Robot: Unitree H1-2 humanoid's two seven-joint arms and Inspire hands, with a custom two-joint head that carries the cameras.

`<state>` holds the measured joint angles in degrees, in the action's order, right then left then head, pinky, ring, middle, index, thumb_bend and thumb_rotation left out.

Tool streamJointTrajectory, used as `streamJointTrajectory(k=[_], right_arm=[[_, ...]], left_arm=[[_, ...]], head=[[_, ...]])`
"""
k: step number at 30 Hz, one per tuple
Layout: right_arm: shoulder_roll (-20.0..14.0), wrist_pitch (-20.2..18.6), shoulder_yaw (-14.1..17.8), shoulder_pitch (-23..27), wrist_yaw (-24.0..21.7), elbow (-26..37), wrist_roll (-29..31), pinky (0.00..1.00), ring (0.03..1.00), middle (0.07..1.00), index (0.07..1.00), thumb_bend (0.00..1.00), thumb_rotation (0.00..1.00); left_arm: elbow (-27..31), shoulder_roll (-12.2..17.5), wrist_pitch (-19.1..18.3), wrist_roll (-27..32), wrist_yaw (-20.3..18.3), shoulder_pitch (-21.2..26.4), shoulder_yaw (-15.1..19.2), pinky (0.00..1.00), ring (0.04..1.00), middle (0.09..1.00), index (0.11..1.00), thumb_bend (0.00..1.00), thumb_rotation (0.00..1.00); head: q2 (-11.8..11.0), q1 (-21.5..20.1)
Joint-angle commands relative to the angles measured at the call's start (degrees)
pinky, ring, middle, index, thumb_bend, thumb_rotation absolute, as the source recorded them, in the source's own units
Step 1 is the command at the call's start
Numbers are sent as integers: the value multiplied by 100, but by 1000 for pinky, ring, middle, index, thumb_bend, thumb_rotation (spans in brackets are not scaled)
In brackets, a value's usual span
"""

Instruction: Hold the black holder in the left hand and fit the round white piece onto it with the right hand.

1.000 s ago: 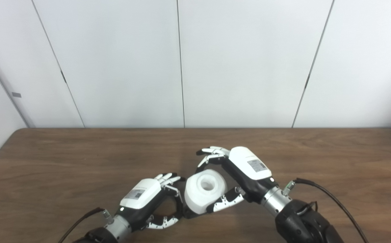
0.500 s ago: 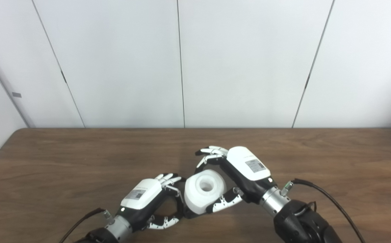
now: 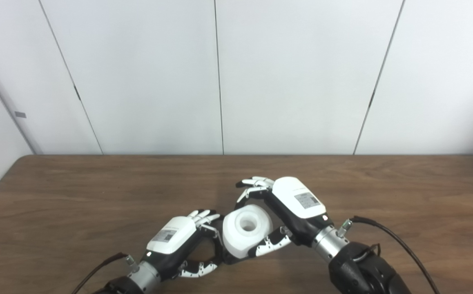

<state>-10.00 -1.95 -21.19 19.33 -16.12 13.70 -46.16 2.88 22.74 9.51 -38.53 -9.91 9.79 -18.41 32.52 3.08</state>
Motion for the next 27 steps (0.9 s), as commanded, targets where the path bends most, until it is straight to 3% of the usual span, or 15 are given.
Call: streamJointTrajectory(k=[1,13,27], right_arm=[[34,3,-27,164,-64,137,-3,698,866,843,482,502,146],[7,-105,-29,169,-196,134,-33,685,873,850,482,501,146],[-65,-250,-88,182,-395,109,-15,736,892,861,483,501,146]], left_arm=[[38,-23,30,-57,-71,39,-64,1000,971,919,483,513,51],[57,-27,28,-53,-83,47,-65,1000,969,919,483,513,51],[-5,-39,103,-56,-11,62,-69,1000,963,917,483,514,50]], head=[[3,4],[-1,14],[1,21]])
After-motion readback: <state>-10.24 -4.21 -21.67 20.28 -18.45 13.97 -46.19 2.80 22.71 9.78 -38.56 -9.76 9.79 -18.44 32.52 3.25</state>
